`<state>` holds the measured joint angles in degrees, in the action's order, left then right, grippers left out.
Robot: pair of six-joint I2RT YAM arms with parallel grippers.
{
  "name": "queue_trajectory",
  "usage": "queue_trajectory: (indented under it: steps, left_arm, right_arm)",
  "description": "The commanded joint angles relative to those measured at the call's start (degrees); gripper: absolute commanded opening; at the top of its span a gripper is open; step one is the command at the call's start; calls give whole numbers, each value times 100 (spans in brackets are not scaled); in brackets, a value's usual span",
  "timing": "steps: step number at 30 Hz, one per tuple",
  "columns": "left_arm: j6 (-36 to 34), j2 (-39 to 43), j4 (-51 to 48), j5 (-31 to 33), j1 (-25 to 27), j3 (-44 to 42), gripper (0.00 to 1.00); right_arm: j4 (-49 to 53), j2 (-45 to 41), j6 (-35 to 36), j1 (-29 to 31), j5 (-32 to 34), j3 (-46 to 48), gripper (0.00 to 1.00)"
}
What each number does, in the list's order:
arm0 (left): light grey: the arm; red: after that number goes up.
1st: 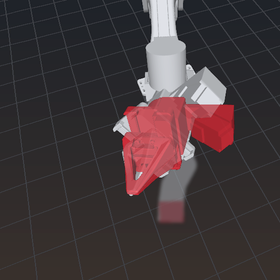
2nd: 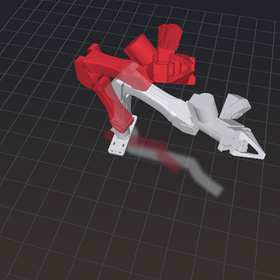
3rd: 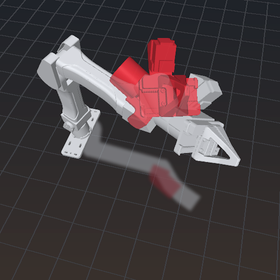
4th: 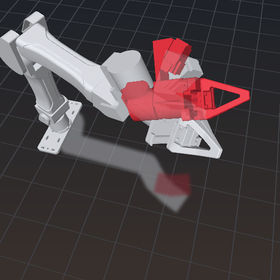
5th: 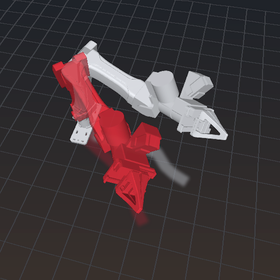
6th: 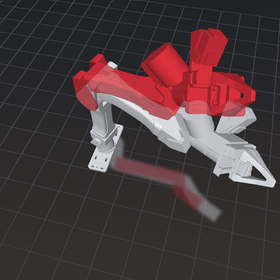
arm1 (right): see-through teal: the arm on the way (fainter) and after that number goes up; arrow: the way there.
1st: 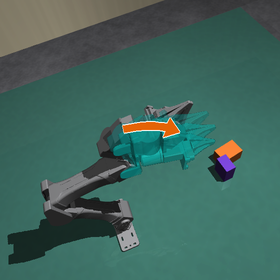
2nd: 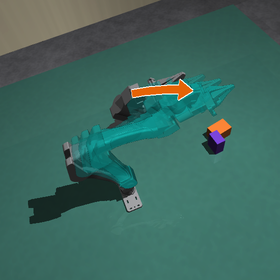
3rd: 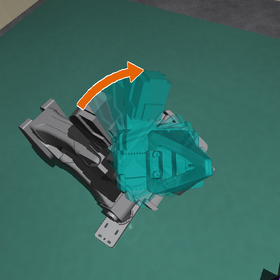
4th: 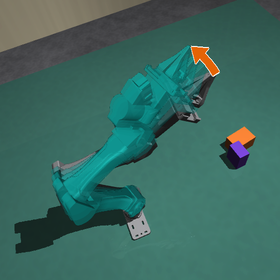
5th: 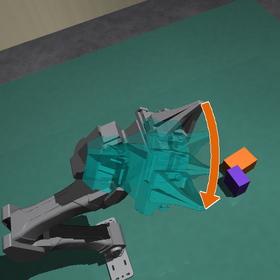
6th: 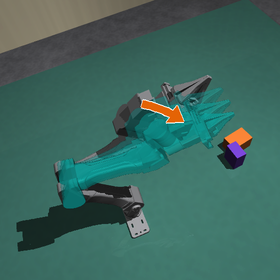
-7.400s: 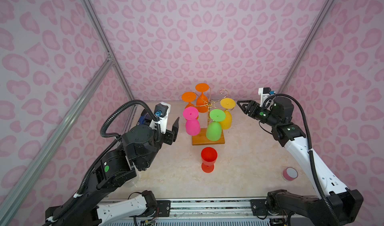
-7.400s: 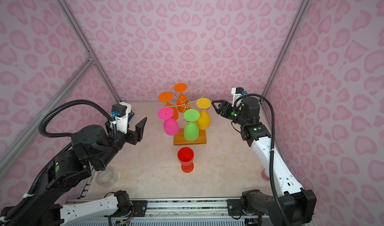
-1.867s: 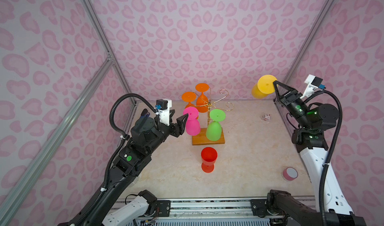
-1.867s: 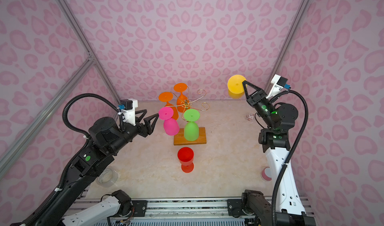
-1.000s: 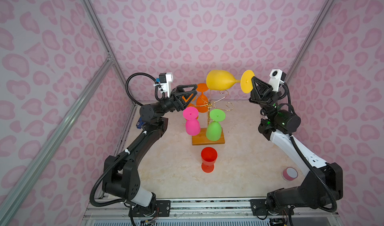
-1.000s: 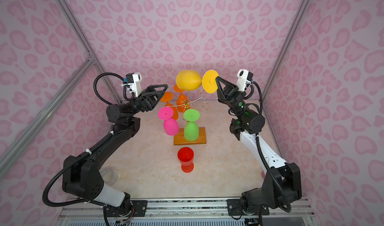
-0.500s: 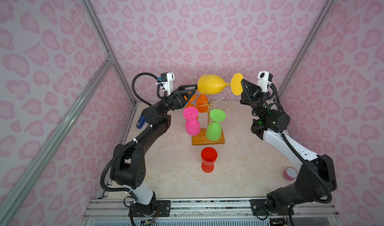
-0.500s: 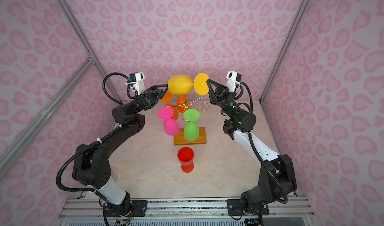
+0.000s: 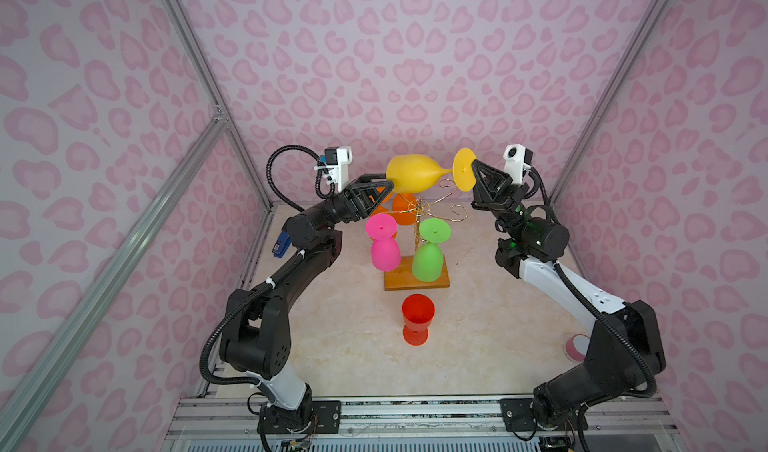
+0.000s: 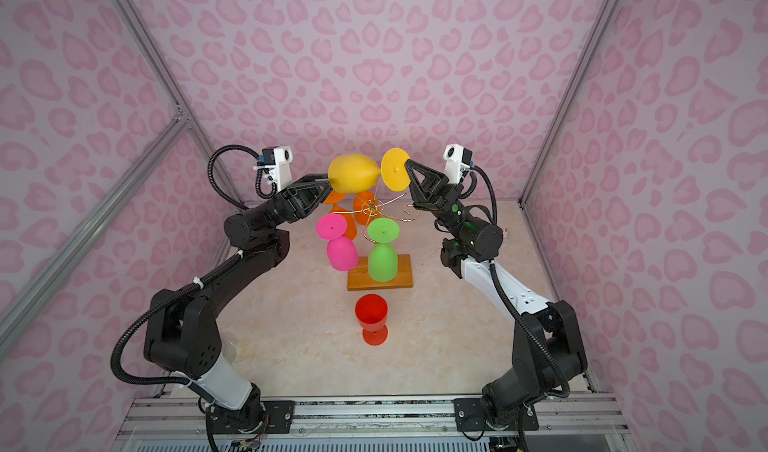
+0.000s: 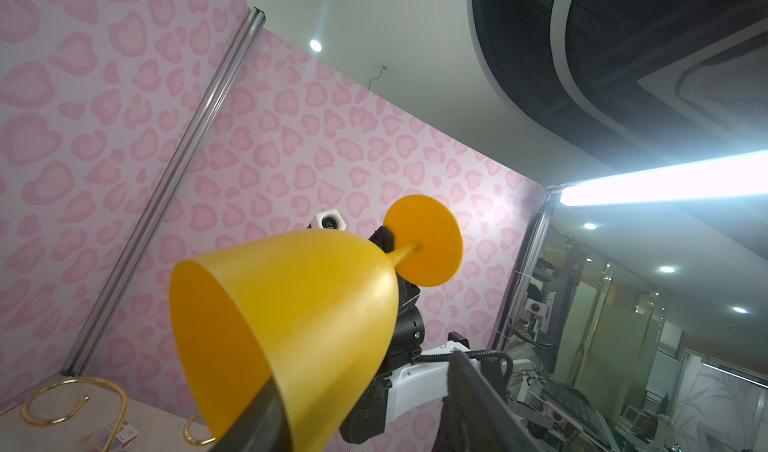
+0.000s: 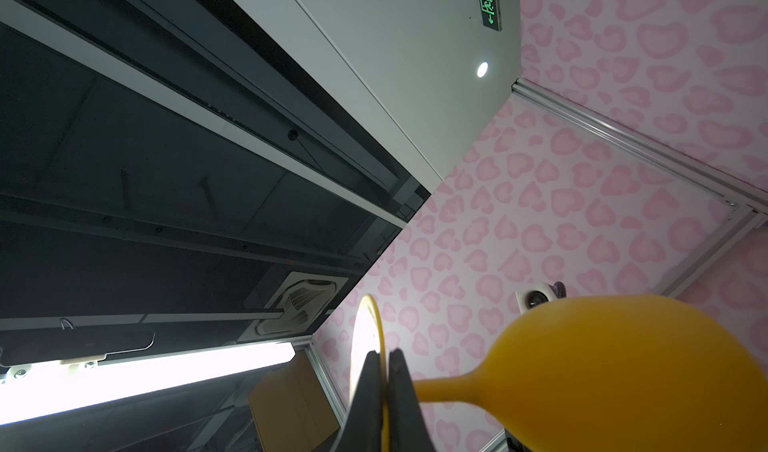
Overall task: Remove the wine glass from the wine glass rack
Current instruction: 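Grasp the yellow glass bowl with the left gripper, release right gripper, then lower the yellow glass upright beside the red glass with the left gripper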
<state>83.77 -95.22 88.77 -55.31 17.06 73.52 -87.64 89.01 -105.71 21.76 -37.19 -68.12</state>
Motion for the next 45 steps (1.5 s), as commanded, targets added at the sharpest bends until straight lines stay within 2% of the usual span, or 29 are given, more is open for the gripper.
queue_trajectory:
  steps: [1, 5, 8, 14, 18, 23, 26, 29, 30, 33, 35, 37, 40, 45]
  left_arm:
    - [-47, 122, 263, -189, 27, -30, 48]
    - [-63, 144, 264, -239, 34, -54, 35]
    - [-75, 170, 263, -261, 46, -87, 22]
    - [-170, 363, 263, -366, 82, -145, 3]
    - [-246, 606, 255, -463, 157, -144, 2]
    - [-525, 950, -347, -1012, 367, 46, 2]
    - [-1650, 1334, -1798, -1371, 655, 15, 2]
    - [-3653, 1846, -4374, -1515, 1029, 49, 2]
    - [-4441, 1996, -5475, -1416, 1142, 154, 2]
    - [-6998, 2268, -8911, -532, 1523, 828, 2]
    - [-8163, 2235, -10601, 239, 1862, 1344, 2]
    - [-8816, 2087, -11751, 820, 2169, 1790, 2]
    - [-9385, 1879, -12766, 1570, 2625, 2200, 2]
    - [-10115, 1358, -14135, 3188, 3588, 2810, 2]
  right_arm:
    - [-168, 70, -24, 13, 8, 48, 0]
    - [-176, 151, -79, -4, 23, 54, 0]
    - [-175, 213, -107, -21, 10, 72, 1]
    - [-167, 190, -72, -129, -116, 108, 20]
    - [-145, 109, -11, -327, -238, 126, 36]
    - [510, -283, 473, -847, -654, 328, 43]
    - [1895, -834, 1519, -1218, -975, 524, 43]
    - [4408, -1588, 3291, -1498, -1121, 469, 45]
    - [5570, -1861, 4087, -1569, -1016, 354, 46]
    - [8665, -2432, 6359, -1644, -47, -201, 48]
    - [9776, -2630, 7087, -1740, 598, -424, 48]
    - [10150, -2781, 7221, -2051, 772, -381, 49]
    - [10214, -2965, 6984, -2630, 694, -72, 50]
    - [10144, -3279, 6683, -3442, 676, 509, 51]
